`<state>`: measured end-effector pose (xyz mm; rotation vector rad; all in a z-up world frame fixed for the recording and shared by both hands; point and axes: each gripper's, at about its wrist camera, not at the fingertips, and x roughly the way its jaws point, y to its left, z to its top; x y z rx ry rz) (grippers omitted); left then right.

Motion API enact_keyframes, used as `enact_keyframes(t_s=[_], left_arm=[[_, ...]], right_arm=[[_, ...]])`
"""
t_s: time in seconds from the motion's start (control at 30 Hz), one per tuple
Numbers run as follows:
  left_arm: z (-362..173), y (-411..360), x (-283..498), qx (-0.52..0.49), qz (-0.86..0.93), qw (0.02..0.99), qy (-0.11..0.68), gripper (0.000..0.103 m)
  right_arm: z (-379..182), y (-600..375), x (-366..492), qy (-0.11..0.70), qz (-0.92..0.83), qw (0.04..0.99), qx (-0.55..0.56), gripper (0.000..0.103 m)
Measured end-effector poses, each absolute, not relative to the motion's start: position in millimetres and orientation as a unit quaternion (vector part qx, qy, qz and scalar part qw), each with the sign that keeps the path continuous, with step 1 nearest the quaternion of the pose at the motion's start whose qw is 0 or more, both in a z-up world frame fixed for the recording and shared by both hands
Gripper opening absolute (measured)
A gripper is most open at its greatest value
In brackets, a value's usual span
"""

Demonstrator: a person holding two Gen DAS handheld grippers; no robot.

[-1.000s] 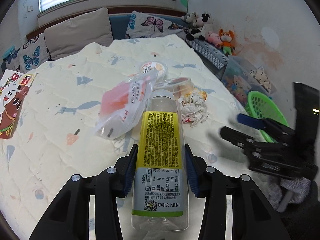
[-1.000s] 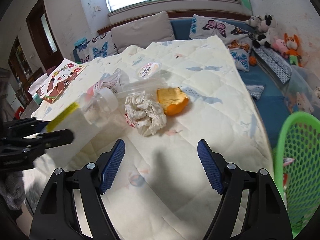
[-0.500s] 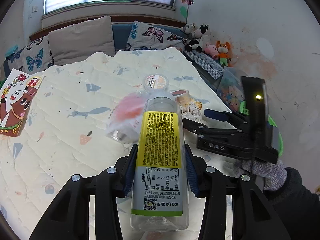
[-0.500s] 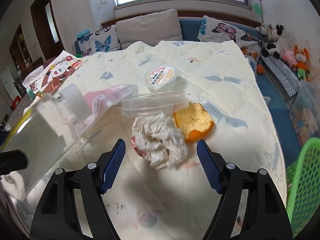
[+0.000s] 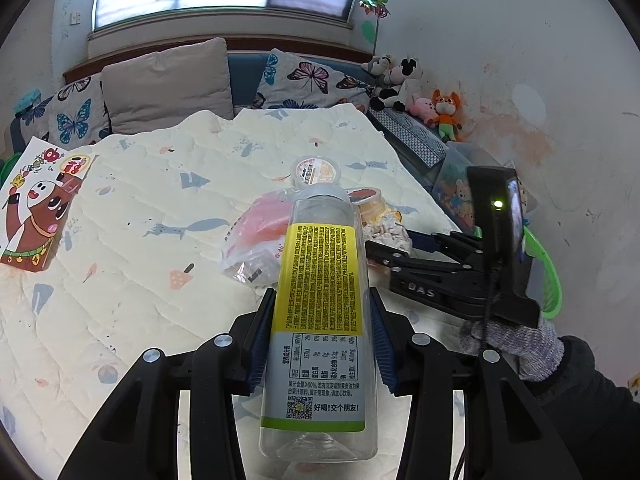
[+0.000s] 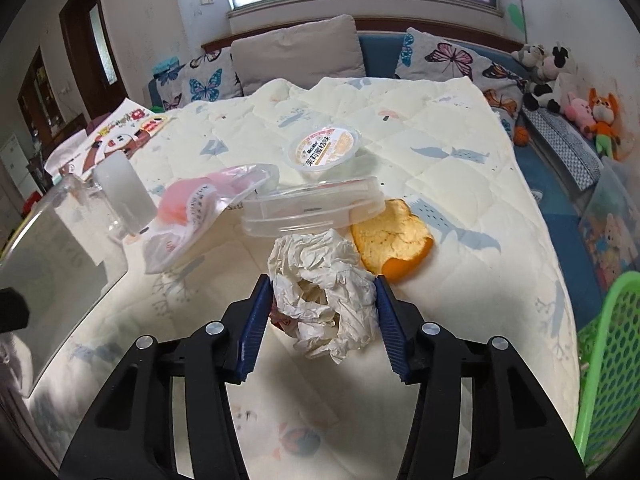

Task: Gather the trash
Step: 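Drop the crumpled tissue into the wastebasket with the right gripper while the left carries the bottle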

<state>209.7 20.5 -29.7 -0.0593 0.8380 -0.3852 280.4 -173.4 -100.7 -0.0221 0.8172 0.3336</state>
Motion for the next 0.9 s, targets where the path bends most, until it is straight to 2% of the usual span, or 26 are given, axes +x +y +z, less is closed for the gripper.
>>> enact_keyframes(t_s=[0.5, 0.9], left_arm=[[-17.5, -2.6, 187.8, -0.021, -0.205, 0.897, 0.39, 0.043], [-12.3, -76.9, 189.1, 0.004, -0.257, 0.884, 0.39, 0.043]], right_arm=[[-67.6, -213.8, 209.2, 0.362, 0.154, 0.919, 0.016, 0.052], [-53.2, -283.5, 161.2, 0.344, 0.096, 0.933, 0.034, 0.052]])
